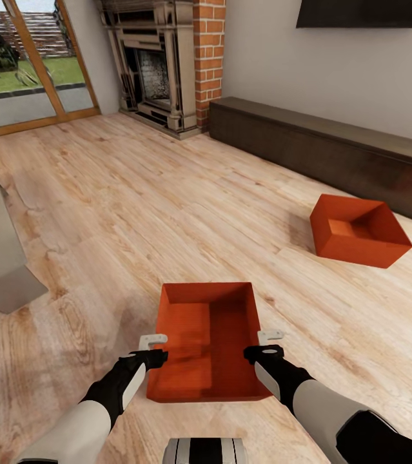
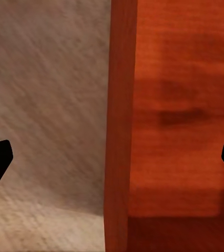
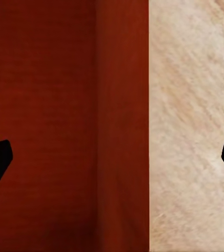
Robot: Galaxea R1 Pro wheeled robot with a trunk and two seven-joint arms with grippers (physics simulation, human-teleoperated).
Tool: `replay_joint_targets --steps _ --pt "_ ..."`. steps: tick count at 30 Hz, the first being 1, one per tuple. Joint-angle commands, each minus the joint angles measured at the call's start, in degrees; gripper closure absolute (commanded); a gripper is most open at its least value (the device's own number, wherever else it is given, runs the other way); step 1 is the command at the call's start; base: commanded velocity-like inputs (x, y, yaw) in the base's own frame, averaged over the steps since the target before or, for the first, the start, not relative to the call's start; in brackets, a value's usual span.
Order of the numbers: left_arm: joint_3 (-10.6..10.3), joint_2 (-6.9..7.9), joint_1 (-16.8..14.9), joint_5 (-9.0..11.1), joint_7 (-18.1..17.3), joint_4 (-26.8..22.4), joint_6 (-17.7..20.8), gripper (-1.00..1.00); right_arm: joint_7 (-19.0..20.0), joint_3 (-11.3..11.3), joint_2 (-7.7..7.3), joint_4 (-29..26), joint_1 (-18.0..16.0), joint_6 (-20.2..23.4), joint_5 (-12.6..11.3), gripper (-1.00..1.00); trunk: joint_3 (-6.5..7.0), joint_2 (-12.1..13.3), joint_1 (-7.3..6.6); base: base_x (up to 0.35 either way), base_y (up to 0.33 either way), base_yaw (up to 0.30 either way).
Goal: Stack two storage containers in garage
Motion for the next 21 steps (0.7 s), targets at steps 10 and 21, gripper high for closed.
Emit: replay_joint_targets --steps 10,21 --pt "-0.03 -0.01 0.00 0.42 0.24 -0.11 0.32 -1.00 -0.38 0.49 -0.03 -0.12 -0.03 0.38 -0.29 -1.00 -0.58 -1.23 0.65 0.000 0.000 0.000" --pt "-0.03 -0.01 0.00 0.42 0.24 -0.11 0.32 -1.00 -0.38 0.49 -0.03 -0.12 -0.03 0.38 -0.28 -1.00 -0.94 -2.04 1.09 0.000 0.000 0.000"
